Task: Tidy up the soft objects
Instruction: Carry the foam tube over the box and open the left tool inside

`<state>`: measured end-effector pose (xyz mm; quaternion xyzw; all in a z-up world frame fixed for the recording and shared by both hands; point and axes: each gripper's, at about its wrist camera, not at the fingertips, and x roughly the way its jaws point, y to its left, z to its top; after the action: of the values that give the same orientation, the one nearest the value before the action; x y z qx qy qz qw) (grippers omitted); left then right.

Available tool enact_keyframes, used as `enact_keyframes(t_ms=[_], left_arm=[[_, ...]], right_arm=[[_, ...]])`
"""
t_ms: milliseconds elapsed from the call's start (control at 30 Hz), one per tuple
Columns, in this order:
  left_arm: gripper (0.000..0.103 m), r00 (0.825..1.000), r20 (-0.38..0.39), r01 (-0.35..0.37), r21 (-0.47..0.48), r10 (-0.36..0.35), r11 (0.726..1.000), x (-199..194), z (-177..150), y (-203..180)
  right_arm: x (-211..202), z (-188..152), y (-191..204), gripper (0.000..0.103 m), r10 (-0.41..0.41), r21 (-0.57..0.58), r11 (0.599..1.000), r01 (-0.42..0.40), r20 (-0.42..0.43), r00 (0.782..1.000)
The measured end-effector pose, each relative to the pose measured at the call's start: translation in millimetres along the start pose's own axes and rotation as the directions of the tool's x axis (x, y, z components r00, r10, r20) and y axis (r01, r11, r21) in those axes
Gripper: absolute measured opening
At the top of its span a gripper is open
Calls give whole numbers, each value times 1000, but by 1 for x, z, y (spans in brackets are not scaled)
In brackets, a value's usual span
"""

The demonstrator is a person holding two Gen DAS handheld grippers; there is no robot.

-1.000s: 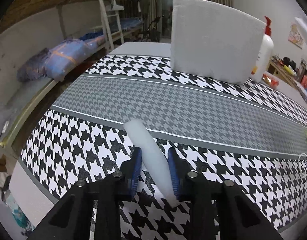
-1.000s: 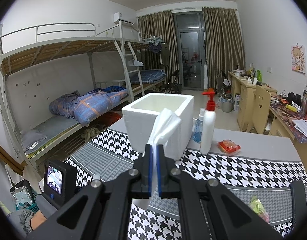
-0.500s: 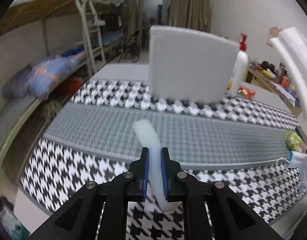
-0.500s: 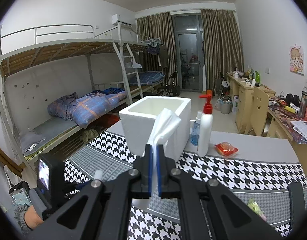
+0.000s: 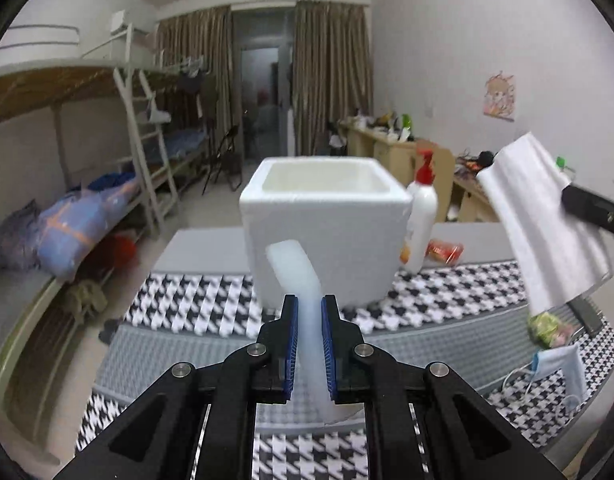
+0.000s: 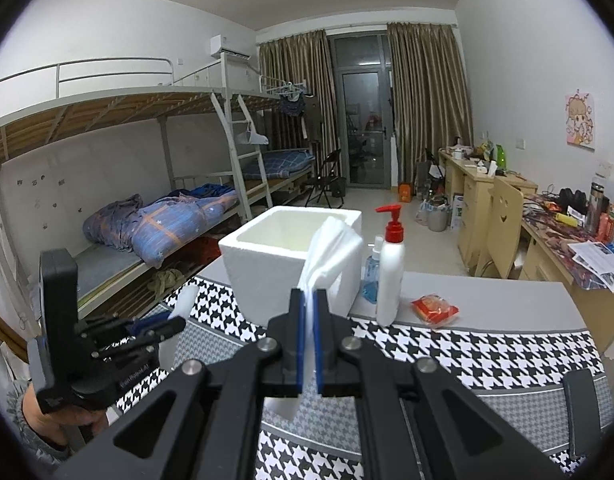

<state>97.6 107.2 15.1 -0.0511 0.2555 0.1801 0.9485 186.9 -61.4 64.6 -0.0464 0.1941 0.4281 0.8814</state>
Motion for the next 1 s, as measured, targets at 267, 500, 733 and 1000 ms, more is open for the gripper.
enact_keyframes(t_ms=[267, 500, 733, 1000], left_arm=[[12, 996, 61, 63, 41, -65, 997, -4, 30, -1], [12, 989, 94, 110, 65, -116, 992, 2, 53, 4], [12, 980, 100, 167, 66, -173, 984, 12, 76, 12], [13, 981, 130, 138, 73, -147, 988, 24, 99, 13]], right_arm=[[6, 13, 9, 6, -22, -1, 1000, 22, 20, 1000], [17, 27, 24, 6, -45, -10, 999, 46, 37, 998], [24, 41, 32, 6, -53, -15, 998, 54, 49, 997], [41, 61, 34, 6, -71, -15, 997, 72, 51, 996]])
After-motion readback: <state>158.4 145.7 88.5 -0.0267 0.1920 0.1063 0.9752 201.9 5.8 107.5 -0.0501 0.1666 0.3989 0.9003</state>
